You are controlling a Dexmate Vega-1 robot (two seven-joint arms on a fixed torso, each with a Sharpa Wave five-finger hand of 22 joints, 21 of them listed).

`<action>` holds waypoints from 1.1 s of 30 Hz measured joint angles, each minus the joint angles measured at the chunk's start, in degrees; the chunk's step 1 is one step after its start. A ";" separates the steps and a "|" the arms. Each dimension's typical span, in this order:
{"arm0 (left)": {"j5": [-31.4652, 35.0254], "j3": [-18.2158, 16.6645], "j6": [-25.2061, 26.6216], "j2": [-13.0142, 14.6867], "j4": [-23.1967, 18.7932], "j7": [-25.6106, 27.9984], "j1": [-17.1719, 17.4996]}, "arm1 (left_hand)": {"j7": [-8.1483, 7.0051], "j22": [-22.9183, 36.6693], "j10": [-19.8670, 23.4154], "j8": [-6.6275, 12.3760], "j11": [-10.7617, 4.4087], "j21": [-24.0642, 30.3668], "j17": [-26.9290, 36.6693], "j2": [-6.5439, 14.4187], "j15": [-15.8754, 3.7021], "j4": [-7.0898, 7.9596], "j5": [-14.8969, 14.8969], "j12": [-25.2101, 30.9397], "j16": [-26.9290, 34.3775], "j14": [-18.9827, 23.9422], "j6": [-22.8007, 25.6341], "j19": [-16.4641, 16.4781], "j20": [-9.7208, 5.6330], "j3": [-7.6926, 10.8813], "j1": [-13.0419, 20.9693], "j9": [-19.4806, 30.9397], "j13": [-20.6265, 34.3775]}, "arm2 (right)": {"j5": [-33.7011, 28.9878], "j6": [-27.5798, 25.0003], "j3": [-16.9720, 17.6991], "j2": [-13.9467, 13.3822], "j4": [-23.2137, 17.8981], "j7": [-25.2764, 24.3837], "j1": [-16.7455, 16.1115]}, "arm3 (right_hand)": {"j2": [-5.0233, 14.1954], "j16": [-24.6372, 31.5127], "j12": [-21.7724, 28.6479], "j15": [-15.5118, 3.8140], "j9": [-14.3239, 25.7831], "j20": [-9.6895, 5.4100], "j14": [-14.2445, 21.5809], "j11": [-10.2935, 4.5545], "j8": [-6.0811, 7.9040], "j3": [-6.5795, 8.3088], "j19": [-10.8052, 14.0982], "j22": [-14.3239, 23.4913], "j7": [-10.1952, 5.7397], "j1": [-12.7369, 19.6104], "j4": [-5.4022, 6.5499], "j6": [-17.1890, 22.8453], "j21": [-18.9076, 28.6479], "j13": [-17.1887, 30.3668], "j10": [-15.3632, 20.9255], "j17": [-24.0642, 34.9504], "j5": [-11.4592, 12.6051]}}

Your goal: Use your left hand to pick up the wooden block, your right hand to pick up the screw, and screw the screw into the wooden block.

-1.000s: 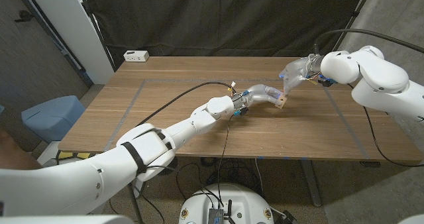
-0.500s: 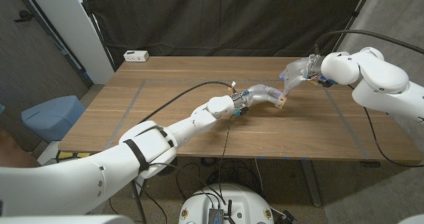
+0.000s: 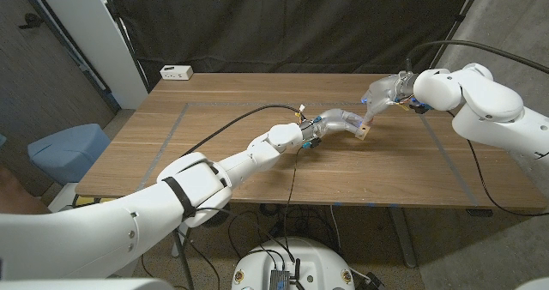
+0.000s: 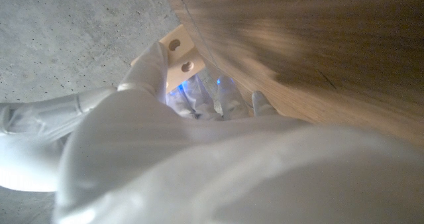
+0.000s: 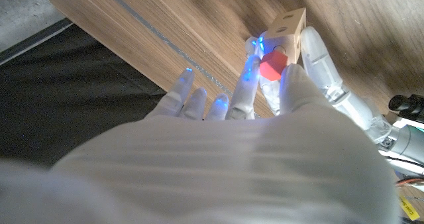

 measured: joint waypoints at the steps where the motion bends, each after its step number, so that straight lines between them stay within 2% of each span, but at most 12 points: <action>1: -0.04 -0.02 -0.19 -0.07 0.20 -0.11 -0.06 | 0.00 0.00 0.00 0.00 0.00 0.00 0.00 0.00 0.00 0.00 0.00 0.00 0.00 0.00 0.00 0.00 0.00 0.00 0.00 0.00 -0.07 | -0.12 -0.06 -0.24 0.23 0.18 0.00 0.18 | 0.23 0.00 0.00 0.00 0.00 -0.21 0.00 0.21 0.16 0.00 0.21 0.00 0.21 -0.23 0.00 0.21 0.00 0.00 0.20 0.00 0.00; 7: -0.20 -0.09 -0.58 -0.26 0.98 -0.45 -0.32 | -0.07 0.00 -0.01 0.00 0.00 0.00 0.00 -0.01 0.00 -0.16 0.00 0.00 0.00 0.00 0.07 0.00 0.00 0.16 -0.01 0.00 -0.25 | -0.49 -0.38 -0.69 0.71 0.44 0.01 0.50 | 1.05 0.00 0.00 0.02 -0.23 -0.25 0.41 0.40 0.82 -0.47 0.36 0.00 1.05 -1.05 0.47 2.29 0.00 0.00 1.21 0.00 -0.01; 12: -0.33 -0.15 -0.91 -0.40 1.56 -0.75 -0.53 | -0.07 0.00 -0.01 0.00 0.00 0.00 0.00 -0.22 0.00 -0.16 0.00 0.01 0.00 0.00 0.07 0.00 0.00 0.16 -0.22 0.00 -0.18 | -0.77 -0.73 -0.93 1.00 0.49 0.12 0.70 | 1.49 0.41 0.34 -0.09 -0.26 -0.47 0.92 0.41 0.88 -0.77 0.89 0.00 1.12 -2.12 0.80 3.17 0.00 0.00 2.25 -0.01 -0.02; 18: -0.39 -0.20 -1.13 -0.42 1.79 -0.96 -0.62 | -0.07 0.00 -0.02 0.00 -0.01 0.00 0.00 -0.20 0.00 -0.16 -0.01 0.01 0.00 0.00 0.07 0.00 0.00 0.16 -0.21 0.00 0.10 | -1.22 -1.14 -1.27 1.33 0.53 0.33 0.92 | 2.18 0.84 0.55 -0.09 -0.55 -0.51 1.53 0.56 1.28 -1.27 0.93 0.00 1.67 -3.70 1.74 5.14 0.00 -0.21 3.82 0.23 -0.25; 27: -0.41 -0.23 -1.14 -0.16 1.38 -1.11 -0.62 | -0.07 0.00 -0.20 0.00 0.00 0.00 0.00 -0.15 0.00 -0.16 -0.06 0.14 0.00 0.00 0.07 0.00 0.00 0.16 -0.16 0.00 0.10 | -1.99 -1.35 -1.77 1.81 0.71 0.71 1.40 | 2.89 1.06 0.78 -0.28 -0.87 -0.81 2.78 0.73 1.50 -1.50 1.23 0.00 1.74 -4.40 1.97 7.05 0.00 -0.27 5.65 0.10 -0.25; 33: -0.41 -0.25 -1.00 0.08 0.92 -1.14 -0.47 | -0.07 0.00 -0.21 0.00 0.00 0.00 0.00 -0.11 0.00 -0.16 -0.21 0.17 0.00 0.00 0.07 0.00 0.00 0.16 -0.12 0.00 0.10 | -2.67 -1.49 -2.29 2.30 1.08 0.98 1.76 | 3.17 1.50 1.18 -0.05 -1.18 -0.81 3.82 0.58 1.95 -1.66 1.85 0.00 1.89 -5.30 2.13 9.95 0.00 -0.26 7.80 -0.01 -0.25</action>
